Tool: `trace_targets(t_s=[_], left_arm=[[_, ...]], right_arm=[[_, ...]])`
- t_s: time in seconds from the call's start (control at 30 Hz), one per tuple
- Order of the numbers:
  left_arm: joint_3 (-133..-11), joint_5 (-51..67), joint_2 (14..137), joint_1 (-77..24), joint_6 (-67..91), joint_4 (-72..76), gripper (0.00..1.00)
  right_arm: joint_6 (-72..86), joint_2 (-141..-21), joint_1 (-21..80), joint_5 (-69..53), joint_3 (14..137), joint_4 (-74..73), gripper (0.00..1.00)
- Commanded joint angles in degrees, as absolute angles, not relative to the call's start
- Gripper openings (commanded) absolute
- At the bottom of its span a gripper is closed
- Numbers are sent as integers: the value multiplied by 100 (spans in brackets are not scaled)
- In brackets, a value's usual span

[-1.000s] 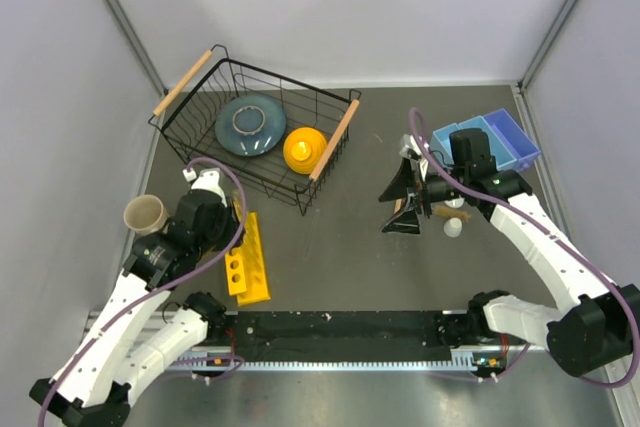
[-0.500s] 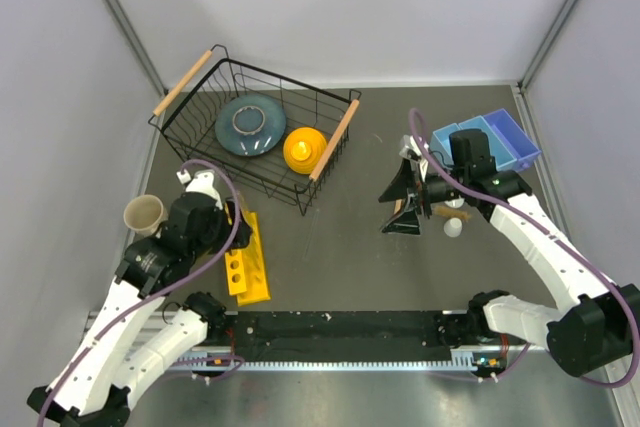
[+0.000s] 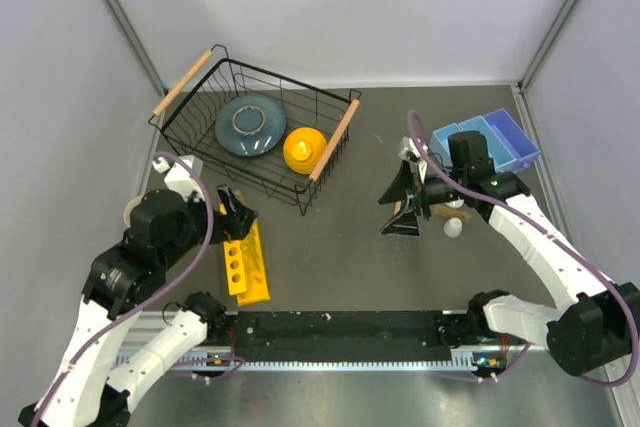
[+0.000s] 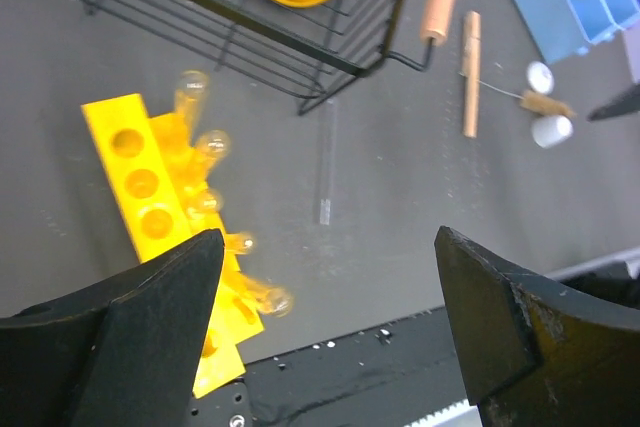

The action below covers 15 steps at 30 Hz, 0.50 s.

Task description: Organize the chemistry lab equipment

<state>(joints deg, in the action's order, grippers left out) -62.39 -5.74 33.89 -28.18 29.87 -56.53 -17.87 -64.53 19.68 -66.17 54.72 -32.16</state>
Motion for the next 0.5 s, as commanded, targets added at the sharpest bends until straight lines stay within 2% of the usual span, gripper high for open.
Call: trace_targets(t_s=[0.0,0.1,0.33,0.47], left_arm=[[-6451,543,3874,-2804,2979,-5081,92],[-6425,844,4191,-3109,3014,-4843,92],[-6172,-553,5035,-4753,3260,-4632,89],[-5653,-992,5387,-5018,3436,-4220,79]], right_arm=[[-1802,-6416,1916,-6768,5397,-2927,99],[-1740,-6407,1925,-6689,5344,-2848,99],[-1381,-6381,1916,-6258,5195,-2497,99],[-1090,-6381,1907,-5986,5107,-2233,99]])
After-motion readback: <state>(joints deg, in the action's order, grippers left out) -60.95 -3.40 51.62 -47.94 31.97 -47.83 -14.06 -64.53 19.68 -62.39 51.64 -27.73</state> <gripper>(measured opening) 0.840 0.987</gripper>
